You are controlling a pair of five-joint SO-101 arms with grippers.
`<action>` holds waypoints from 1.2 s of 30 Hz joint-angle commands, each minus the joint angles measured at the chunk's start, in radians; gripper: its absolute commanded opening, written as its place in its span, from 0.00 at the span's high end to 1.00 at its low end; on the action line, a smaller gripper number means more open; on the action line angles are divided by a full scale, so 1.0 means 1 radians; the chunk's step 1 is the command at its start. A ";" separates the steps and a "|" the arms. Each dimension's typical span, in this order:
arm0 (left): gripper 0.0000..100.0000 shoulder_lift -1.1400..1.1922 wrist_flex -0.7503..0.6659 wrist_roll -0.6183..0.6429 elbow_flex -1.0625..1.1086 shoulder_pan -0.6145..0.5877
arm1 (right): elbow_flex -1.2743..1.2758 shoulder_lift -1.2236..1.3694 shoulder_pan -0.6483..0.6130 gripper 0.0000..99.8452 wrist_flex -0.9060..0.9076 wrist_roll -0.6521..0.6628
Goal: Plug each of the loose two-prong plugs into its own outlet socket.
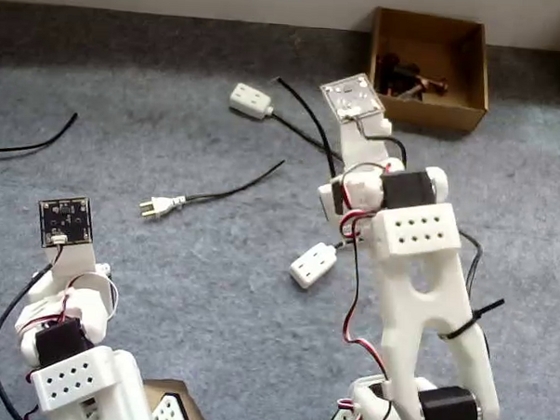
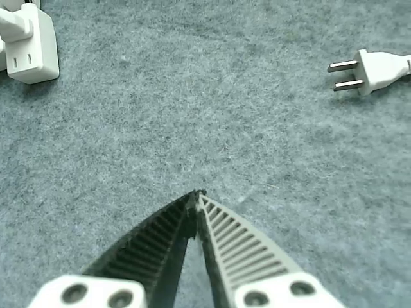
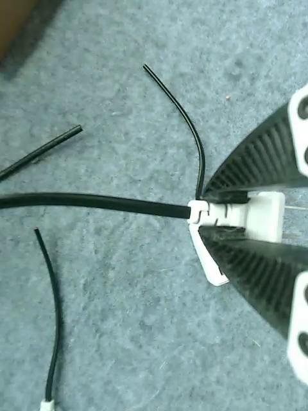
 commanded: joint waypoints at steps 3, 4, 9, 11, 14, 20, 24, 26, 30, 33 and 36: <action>0.99 -0.015 -0.014 -0.008 -0.019 0.048 | 0.097 -0.153 -0.004 0.99 -0.091 -0.012; 0.99 -0.015 -0.014 -0.008 -0.019 0.068 | 0.117 -0.168 -0.004 0.99 -0.099 -0.012; 0.99 -0.015 -0.014 -0.057 -0.021 0.154 | 0.182 -0.231 0.012 0.99 -0.113 -0.012; 0.99 -0.015 -0.015 -0.061 -0.021 0.188 | 0.200 -0.259 0.022 0.99 -0.120 -0.011; 0.99 -0.015 -0.015 -0.061 -0.036 0.223 | 0.260 -0.306 0.033 0.99 -0.168 -0.011; 0.99 -0.015 -0.015 -0.061 -0.081 0.318 | 0.400 -0.400 0.033 0.99 -0.265 -0.011; 0.99 -0.015 -0.020 -0.061 -0.087 0.404 | 0.469 -0.450 0.033 0.99 -0.300 -0.014; 0.99 -0.008 -0.020 -0.060 -0.117 0.432 | 0.512 -0.476 0.033 0.99 -0.337 -0.054; 0.99 -0.005 -0.014 -0.054 -0.213 0.464 | 0.587 -0.516 0.028 0.99 -0.400 -0.092; 0.99 -0.005 -0.014 -0.014 -0.266 0.492 | 0.619 -0.532 0.027 0.99 -0.409 -0.097; 0.99 -0.004 -0.014 0.000 -0.291 0.535 | 0.634 -0.536 0.022 0.99 -0.410 -0.101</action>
